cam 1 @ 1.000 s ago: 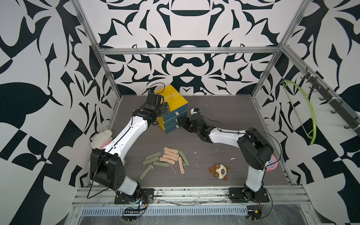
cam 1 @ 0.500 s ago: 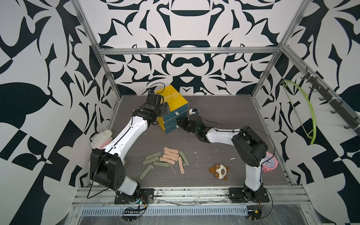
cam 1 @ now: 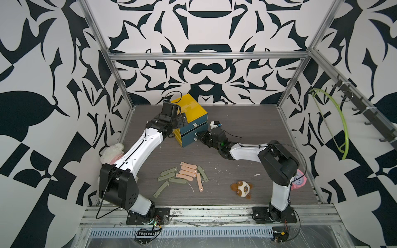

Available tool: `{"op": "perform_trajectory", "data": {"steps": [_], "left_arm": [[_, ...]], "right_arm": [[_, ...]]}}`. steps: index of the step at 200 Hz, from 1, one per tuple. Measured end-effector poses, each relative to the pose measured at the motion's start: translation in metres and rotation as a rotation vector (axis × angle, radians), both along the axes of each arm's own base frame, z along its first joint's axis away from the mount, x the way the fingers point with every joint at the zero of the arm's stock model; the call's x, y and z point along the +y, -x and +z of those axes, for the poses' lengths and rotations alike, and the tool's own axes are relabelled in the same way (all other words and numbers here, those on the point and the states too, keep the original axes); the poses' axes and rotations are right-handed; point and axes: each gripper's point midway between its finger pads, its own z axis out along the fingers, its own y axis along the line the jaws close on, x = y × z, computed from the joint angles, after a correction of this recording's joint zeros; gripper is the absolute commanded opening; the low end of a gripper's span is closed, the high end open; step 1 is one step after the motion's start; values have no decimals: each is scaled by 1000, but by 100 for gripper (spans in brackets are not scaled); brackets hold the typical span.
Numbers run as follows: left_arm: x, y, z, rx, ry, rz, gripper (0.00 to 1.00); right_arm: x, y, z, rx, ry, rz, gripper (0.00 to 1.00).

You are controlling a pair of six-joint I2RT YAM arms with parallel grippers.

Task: Place the fruit knives into the drawer by color
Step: Open the drawer in the storage box.

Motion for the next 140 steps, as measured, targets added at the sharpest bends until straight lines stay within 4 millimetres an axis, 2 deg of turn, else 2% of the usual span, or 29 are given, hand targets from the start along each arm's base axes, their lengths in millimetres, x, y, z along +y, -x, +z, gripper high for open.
{"op": "perform_trajectory", "data": {"steps": [53, 108, 118, 128, 140], "left_arm": [[-2, -1, 0, 1, 14, 1, 99], [-5, -1, -1, 4, 27, -7, 99], [-5, -2, -2, 3, 29, -7, 99], [-6, -3, -2, 2, 30, -6, 99], [-6, -4, -2, -1, 32, -6, 99]], "right_arm": [[-19, 35, 2, 5, 18, 20, 0], [-32, 56, 2, 10, 40, 34, 0], [-34, 58, 2, 10, 44, 35, 10], [-35, 59, 2, 10, 49, 37, 25], [-35, 61, 2, 10, 59, 40, 34]]}}
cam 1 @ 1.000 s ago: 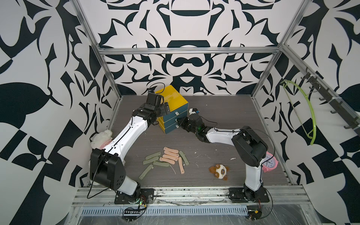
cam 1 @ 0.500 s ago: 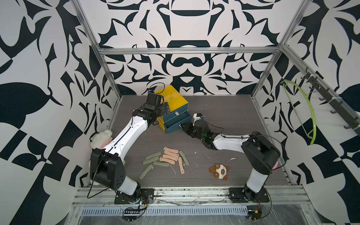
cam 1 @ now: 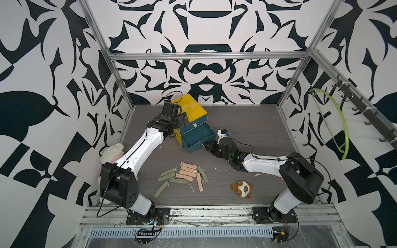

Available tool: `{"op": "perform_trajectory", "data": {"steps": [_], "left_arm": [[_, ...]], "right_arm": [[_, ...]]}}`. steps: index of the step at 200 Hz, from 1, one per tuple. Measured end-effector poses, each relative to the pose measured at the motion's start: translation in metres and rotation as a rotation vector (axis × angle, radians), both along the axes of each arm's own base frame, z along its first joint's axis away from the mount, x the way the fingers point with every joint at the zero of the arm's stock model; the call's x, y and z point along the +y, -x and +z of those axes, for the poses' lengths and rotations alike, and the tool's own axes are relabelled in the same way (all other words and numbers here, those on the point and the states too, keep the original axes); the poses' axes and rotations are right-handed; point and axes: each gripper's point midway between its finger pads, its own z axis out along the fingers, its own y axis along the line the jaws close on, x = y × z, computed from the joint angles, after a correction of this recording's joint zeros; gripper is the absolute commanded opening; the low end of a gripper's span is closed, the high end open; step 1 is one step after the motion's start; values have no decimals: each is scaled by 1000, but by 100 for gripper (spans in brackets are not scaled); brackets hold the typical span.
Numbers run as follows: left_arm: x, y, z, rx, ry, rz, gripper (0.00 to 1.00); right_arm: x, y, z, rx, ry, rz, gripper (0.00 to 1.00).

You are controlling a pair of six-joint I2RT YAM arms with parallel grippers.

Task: Place the fruit knives into the drawer by color
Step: Open the drawer in the storage box, then pick up the fruit knife from the center of the board.

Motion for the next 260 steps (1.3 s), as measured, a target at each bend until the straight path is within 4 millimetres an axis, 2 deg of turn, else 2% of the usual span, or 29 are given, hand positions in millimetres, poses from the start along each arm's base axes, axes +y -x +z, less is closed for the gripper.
{"op": "perform_trajectory", "data": {"steps": [21, 40, 88, 128, 158, 190, 220, 242, 260], "left_arm": [[0, 0, 0, -2, 1, 0, 99], [0, -1, 0, -2, 1, 0, 99], [0, -1, 0, -3, 0, -1, 99], [1, 3, 3, -3, -6, -6, 99], [2, 15, 18, -18, 16, -20, 99], [4, 48, 44, -84, 84, -50, 99], [-9, 97, 56, -135, 132, -123, 99], [-17, 131, 49, -147, 162, -177, 99], [-12, 154, 34, -140, 182, -183, 99]], "right_arm": [[0, 4, 2, -10, 19, 16, 42], [0, 7, 4, -16, 31, 26, 46], [-4, 19, 7, -24, 87, 58, 47], [-12, 41, 25, -56, 160, 113, 47], [-16, 59, 27, -60, 244, 184, 49], [-17, 81, 15, -25, 369, 292, 49], [-8, 109, 6, -2, 481, 426, 49], [6, 129, -6, 23, 555, 538, 49], [15, 145, -24, 59, 619, 621, 49]]}}
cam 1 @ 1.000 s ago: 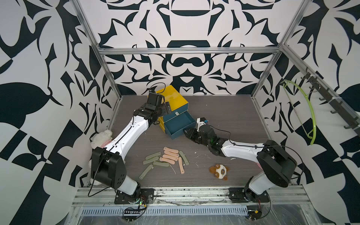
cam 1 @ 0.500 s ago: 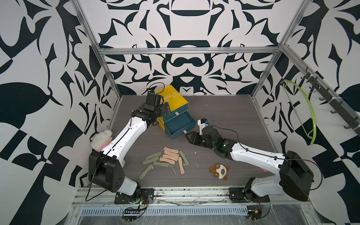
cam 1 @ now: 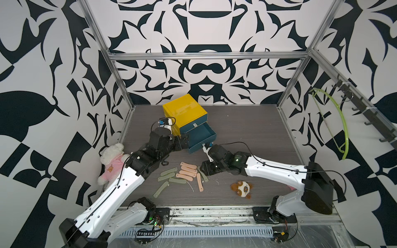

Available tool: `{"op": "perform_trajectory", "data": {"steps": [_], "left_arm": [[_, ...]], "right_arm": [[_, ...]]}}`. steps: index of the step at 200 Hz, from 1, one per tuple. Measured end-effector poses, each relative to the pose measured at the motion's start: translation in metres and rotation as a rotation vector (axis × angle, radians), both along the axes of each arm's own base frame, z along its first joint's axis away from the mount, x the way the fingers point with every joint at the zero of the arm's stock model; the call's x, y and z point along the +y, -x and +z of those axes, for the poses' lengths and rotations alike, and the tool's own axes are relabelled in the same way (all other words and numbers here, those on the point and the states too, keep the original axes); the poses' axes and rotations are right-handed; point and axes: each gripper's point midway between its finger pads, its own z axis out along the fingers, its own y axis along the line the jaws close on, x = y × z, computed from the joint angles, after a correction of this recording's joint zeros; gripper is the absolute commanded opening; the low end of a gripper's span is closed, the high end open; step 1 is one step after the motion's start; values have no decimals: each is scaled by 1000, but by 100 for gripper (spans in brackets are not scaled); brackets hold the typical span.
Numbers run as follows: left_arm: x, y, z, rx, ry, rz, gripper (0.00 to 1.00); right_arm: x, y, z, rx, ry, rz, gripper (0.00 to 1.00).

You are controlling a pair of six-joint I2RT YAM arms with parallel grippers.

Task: Place the fruit knives into the drawer by color
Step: Pick up the fruit knife from the center of the board.

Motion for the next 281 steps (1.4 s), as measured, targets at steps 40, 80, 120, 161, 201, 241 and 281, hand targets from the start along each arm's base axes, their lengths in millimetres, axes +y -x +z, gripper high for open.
{"op": "perform_trajectory", "data": {"steps": [40, 80, 120, 161, 201, 241, 281], "left_arm": [[27, 25, -28, 0, 18, 64, 99], [41, 39, -38, -24, 47, 95, 99], [46, 43, -50, -17, 59, 107, 99], [46, 44, -49, -19, 62, 109, 99], [49, 45, -45, -37, 70, 116, 99], [50, 44, -45, -40, 68, 123, 99], [50, 44, -45, -40, 66, 125, 99]], "right_arm": [[6, 26, -50, 100, 156, 98, 46], [16, 30, -73, 152, 242, 131, 42], [24, 20, -80, 131, 303, 132, 40], [16, 10, -93, 91, 400, 119, 40], [22, 3, -94, 35, 439, 128, 39], [25, -1, -95, -1, 468, 135, 32], [27, -1, -94, -16, 464, 143, 18]]}}
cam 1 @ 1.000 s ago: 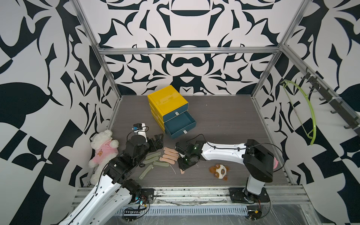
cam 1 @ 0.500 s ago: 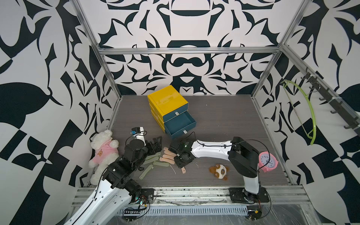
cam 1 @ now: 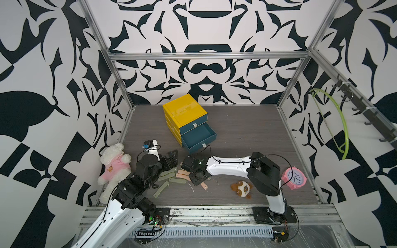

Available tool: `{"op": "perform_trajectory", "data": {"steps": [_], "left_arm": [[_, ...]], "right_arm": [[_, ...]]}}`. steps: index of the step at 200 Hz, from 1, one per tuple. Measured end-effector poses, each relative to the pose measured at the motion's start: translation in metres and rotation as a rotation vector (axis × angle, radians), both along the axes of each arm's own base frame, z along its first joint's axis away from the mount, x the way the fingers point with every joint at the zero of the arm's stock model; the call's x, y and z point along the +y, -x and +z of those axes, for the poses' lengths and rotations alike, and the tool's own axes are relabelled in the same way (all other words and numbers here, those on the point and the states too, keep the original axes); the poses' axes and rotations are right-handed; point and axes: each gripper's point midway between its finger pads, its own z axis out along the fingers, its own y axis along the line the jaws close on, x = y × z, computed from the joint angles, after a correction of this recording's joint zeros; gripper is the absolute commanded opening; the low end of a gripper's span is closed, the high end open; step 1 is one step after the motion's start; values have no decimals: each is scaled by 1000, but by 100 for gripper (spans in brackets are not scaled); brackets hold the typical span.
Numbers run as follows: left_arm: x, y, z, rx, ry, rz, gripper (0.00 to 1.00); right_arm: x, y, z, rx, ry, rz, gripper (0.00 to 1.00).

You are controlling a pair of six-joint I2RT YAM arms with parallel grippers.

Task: Place the fruit knives into the drawer by color
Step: Pick up the fruit knife from the center of the board, then place the fruit knife in the drawer.

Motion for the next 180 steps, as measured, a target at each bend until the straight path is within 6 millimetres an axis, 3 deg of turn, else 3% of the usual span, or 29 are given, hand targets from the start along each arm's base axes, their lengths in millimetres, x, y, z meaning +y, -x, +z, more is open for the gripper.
{"op": "perform_trajectory", "data": {"steps": [47, 76, 101, 142, 159, 180], "left_arm": [[0, -1, -1, 4, -5, 2, 99], [1, -1, -4, 9, -10, 5, 99], [1, 0, -7, 16, -14, 6, 99], [2, 1, -20, 45, -23, 11, 99], [1, 0, -25, 61, -28, 13, 99], [1, 0, -27, 69, -27, 16, 99]], "right_arm": [[-4, -2, 4, -48, -46, 10, 9], [-5, -6, 26, -108, -127, 14, 8], [2, -12, 67, -185, -264, 12, 8], [4, -26, 157, -357, -511, -32, 8], [-1, -39, 198, -436, -617, -83, 8], [-15, -67, 233, -512, -717, -200, 7]]}}
